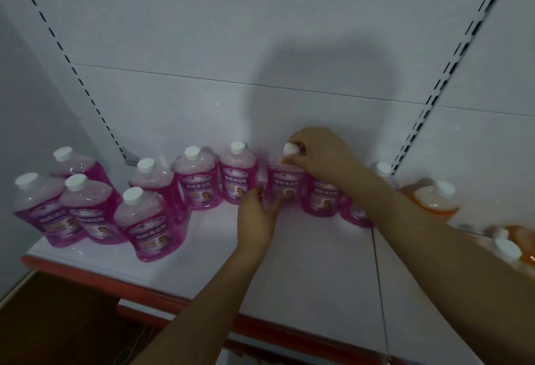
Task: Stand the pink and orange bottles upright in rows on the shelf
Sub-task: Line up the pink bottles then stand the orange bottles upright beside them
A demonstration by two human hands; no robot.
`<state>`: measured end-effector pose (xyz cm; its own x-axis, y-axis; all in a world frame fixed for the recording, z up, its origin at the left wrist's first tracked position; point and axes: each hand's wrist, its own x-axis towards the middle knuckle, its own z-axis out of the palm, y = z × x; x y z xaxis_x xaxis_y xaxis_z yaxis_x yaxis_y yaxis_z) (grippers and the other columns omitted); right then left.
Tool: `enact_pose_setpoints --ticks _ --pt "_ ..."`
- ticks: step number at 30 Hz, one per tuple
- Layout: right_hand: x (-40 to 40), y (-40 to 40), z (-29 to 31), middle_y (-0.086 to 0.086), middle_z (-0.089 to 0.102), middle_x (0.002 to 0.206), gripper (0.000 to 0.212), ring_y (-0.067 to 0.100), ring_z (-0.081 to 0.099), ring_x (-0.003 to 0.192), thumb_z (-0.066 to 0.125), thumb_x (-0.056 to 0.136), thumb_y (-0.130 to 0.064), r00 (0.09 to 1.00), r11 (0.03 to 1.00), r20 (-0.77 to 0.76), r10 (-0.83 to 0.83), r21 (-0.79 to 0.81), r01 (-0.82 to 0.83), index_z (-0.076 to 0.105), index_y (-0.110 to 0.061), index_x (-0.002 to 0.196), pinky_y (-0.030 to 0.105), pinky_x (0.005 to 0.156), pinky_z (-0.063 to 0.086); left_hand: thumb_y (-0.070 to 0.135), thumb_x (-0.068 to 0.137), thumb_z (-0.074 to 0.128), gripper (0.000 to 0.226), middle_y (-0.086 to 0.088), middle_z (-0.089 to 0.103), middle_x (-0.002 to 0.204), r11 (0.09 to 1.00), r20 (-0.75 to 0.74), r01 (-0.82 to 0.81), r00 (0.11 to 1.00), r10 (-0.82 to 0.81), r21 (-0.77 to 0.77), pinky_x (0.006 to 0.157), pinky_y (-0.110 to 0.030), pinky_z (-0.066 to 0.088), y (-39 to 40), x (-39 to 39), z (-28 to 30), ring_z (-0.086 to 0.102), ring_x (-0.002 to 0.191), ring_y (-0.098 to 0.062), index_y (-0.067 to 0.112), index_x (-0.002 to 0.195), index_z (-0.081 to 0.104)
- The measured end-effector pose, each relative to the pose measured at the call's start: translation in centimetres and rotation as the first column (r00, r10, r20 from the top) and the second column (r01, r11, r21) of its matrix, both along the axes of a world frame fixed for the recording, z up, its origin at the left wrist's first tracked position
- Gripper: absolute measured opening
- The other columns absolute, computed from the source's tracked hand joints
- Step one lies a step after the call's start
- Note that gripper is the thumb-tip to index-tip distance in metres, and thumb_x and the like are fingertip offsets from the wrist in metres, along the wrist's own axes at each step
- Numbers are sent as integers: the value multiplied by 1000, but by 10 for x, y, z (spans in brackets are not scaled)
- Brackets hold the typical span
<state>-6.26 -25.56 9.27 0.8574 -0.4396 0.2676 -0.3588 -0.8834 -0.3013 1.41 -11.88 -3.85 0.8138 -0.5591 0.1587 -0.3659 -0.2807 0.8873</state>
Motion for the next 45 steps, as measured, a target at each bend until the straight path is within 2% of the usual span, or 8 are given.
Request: enact_pose_setpoints --ticks 9,12,20,24,29,36,41,45 --pt "10 -4 -12 8 60 100 35 28 57 98 69 84 -41 992 995 -120 -48 -97 36 66 -10 100 36 81 43 36 84 74 43 -3 66 110 995 80 75 994 -80 65 78 -34 54 -31 9 -17 65 95 -20 14 119 60" --pt "10 0 -6 8 58 106 26 27 58 101 66 87 -33 991 978 -127 -48 -206 21 64 -10 101 35 77 44 36 87 73 42 -2 65 111 993 95 104 989 -110 63 76 -28 48 -29 10 -17 63 96 -17 15 121 61" --pt "30 16 0 8 57 123 42 25 54 114 59 93 -35 997 992 5 74 -98 -73 55 -13 130 39 94 47 23 93 64 6 4 58 94 992 151 -80 984 93 -95 77 -41 54 31 26 -17 58 84 -12 19 94 60" --pt "58 27 -7 11 57 122 47 28 56 112 61 92 -35 992 992 6 123 -10 -123 53 -11 132 42 96 45 28 93 65 33 -2 54 119 986 89 -155 983 160 -61 92 -41 53 47 40 -25 57 106 -19 14 122 55" --pt "84 39 -20 16 59 123 46 31 54 115 62 93 -27 980 981 -62 187 59 -184 53 -11 135 38 99 40 23 90 66 52 -9 56 131 998 -16 -59 998 59 -8 101 -44 49 49 48 -32 55 119 -25 10 137 48" --pt "96 39 -12 16 60 102 21 32 57 97 60 89 -12 980 986 -112 162 58 -157 64 -3 107 38 83 41 26 87 66 61 1 61 130 997 -83 60 995 -63 -38 97 -36 53 45 58 -27 62 115 -15 21 144 43" --pt "86 34 -4 18 60 100 19 33 57 94 59 87 -9 981 989 -129 146 44 -142 65 0 102 42 83 44 24 84 60 50 2 64 119 995 -89 57 994 -64 -78 92 -39 56 40 54 -21 64 106 -12 27 133 51" --pt "75 32 0 16 60 97 19 32 56 91 58 86 -9 987 990 -77 142 19 -141 65 -1 101 43 82 43 10 87 59 42 3 62 115 990 -76 76 993 -85 -121 89 -29 55 33 44 -9 64 100 -10 35 120 51"
